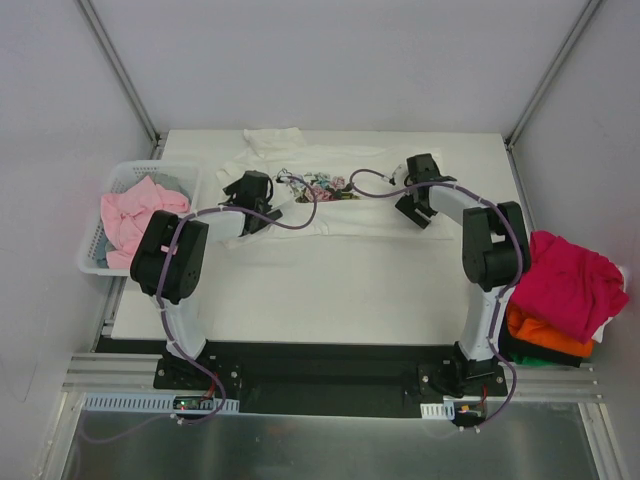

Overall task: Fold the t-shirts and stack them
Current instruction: Fold the tshirt

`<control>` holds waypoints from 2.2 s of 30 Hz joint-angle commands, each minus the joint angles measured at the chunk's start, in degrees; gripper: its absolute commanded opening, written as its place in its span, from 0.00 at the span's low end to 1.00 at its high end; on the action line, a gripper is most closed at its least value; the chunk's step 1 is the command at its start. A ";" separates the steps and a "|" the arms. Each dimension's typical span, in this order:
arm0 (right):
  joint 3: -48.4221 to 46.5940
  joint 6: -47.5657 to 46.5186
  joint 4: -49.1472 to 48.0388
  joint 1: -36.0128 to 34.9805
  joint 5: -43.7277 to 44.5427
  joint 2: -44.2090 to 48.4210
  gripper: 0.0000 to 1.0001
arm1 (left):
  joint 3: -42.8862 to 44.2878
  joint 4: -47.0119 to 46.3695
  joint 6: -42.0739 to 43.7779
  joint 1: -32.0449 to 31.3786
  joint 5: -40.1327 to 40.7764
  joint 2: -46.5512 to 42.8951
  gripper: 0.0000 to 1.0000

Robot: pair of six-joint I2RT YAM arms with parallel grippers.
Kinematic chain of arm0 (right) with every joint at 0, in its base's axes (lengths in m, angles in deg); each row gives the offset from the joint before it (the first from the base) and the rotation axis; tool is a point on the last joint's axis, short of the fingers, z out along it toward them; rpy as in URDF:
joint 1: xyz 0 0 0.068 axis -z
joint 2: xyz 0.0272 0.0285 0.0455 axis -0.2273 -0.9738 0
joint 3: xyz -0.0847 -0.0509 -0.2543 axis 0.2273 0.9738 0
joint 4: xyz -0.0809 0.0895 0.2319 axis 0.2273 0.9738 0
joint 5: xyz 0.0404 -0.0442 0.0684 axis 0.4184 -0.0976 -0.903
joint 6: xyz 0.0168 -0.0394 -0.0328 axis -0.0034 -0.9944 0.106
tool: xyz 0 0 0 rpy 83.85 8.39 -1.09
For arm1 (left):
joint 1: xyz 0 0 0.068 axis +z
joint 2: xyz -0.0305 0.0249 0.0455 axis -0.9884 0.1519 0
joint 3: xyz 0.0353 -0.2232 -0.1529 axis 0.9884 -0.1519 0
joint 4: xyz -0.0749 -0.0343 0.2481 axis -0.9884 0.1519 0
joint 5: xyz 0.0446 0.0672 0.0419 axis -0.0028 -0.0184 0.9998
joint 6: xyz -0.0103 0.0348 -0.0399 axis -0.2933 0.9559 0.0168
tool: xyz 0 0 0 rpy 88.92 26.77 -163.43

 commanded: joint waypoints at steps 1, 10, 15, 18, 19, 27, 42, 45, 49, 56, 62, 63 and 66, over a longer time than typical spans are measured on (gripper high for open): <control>4.73 -1.50 1.14 0.97 1.80 0.60 0.97 | -3.23 5.16 1.57 -0.22 1.67 -2.17 0.98; 10.79 -0.89 0.17 1.50 2.16 5.61 0.97 | -7.53 5.07 0.34 -0.83 1.67 -6.74 0.99; 14.48 -0.19 0.69 1.59 2.24 8.95 0.97 | -9.99 5.16 -0.71 -2.41 1.93 -9.28 0.99; 17.02 0.34 1.49 1.59 1.72 11.67 0.97 | -11.83 5.07 -1.76 -4.34 2.55 -11.21 0.99; 17.73 0.43 1.49 1.59 1.72 12.90 0.97 | -12.45 5.16 -1.94 -4.87 2.81 -11.66 0.99; 22.39 2.45 5.88 0.97 0.13 22.04 0.97 | -18.26 6.74 -4.23 -12.08 5.88 -18.94 0.99; 25.57 3.51 10.62 -0.26 -0.30 33.04 0.97 | -22.48 10.52 -5.73 -15.42 7.73 -29.59 0.99; 23.72 3.25 10.63 -0.35 -0.13 30.58 0.97 | -20.64 10.52 -5.64 -15.42 7.12 -28.63 1.00; 21.52 2.81 7.74 -0.34 -0.65 26.98 0.97 | -17.91 10.52 -6.08 -15.25 6.33 -25.91 0.99; 18.97 1.14 1.75 -0.43 -0.13 18.72 0.97 | -15.89 7.71 -4.41 -15.07 6.85 -20.11 0.99; 21.24 -0.09 -3.07 -0.43 0.05 15.46 0.97 | -16.85 6.31 -3.79 -14.81 7.47 -17.12 0.99; 22.04 -0.36 -4.91 -0.43 0.13 15.46 0.97 | -17.03 6.04 -3.70 -14.81 7.64 -16.85 0.99; 24.76 -1.32 -7.03 -0.52 0.92 14.76 0.97 | -17.56 6.04 -3.62 -14.89 8.17 -16.23 0.99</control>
